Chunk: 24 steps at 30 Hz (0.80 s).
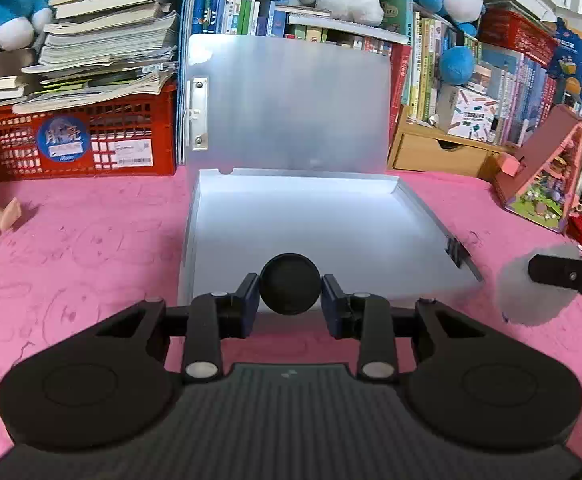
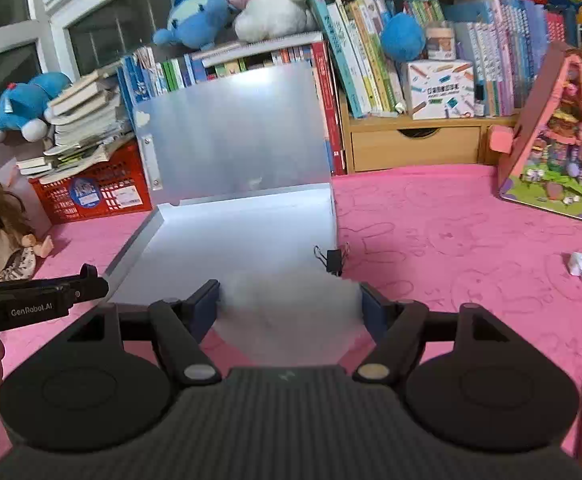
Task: Organize objects
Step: 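Carry the lid and plush into the white box with both grippers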
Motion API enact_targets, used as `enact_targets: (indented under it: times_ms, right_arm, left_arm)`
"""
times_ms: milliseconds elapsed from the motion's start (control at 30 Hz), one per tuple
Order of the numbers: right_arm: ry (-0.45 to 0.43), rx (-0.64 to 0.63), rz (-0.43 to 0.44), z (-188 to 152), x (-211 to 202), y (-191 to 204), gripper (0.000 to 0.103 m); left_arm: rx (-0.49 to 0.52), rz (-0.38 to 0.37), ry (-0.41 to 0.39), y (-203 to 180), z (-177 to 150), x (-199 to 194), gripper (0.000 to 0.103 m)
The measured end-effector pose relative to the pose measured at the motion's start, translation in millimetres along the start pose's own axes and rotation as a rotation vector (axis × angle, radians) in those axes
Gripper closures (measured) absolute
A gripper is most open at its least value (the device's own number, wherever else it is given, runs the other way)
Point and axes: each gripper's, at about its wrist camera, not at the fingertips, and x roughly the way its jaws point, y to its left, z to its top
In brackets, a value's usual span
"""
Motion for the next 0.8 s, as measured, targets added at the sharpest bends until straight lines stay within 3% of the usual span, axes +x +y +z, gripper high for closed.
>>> enact_targets:
  times_ms: [400,533,800]
  right_arm:
    - [0.021,0.066,0.07,44,76,1,0.029]
    - [0.031,0.13,0.108,61,108,-4,0.029]
    - [0.055,0.158,0.081,77,162,-9,0.029]
  left_arm:
    - [-0.021,0.044,0.067,14,45,68,0.065]
    - [-0.075,0.056,0.117,21,55,99,0.065]
    - [-0.073,0.099,0.143,21,72,152,0.065]
